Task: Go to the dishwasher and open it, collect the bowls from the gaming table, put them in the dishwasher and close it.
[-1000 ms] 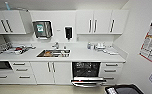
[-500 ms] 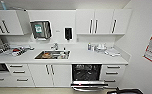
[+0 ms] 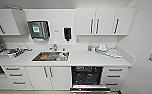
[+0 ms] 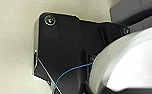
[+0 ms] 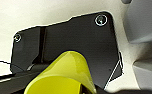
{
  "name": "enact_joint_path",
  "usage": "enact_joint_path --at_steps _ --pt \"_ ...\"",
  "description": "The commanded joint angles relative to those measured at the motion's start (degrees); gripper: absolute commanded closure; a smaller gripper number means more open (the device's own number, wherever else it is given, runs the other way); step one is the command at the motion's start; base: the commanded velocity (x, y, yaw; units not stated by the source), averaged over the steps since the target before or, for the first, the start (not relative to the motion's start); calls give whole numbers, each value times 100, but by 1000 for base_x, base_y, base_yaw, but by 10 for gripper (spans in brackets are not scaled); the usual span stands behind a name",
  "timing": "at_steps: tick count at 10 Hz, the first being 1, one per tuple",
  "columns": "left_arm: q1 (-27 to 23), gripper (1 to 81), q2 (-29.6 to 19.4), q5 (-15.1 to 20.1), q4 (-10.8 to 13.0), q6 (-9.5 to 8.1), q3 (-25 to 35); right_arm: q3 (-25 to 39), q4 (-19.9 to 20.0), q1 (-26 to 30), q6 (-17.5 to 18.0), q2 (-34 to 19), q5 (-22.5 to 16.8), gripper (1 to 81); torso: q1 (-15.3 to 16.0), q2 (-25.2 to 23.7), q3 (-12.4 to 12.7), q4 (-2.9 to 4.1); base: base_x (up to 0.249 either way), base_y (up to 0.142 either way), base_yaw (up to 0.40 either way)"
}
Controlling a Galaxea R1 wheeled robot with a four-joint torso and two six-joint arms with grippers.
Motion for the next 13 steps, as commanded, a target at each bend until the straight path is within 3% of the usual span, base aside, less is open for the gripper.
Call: enact_joint_path --at_steps 1,13 --pt "-200 811 -91 100 22 26 13 7 -31 284 -9 -64 -244 811 -2 0 0 0 150 0 0" --pt "-200 811 -91 100 31 26 14 -11 -31 266 -9 -64 -244 811 -13 -9 0 0 150 0 0"
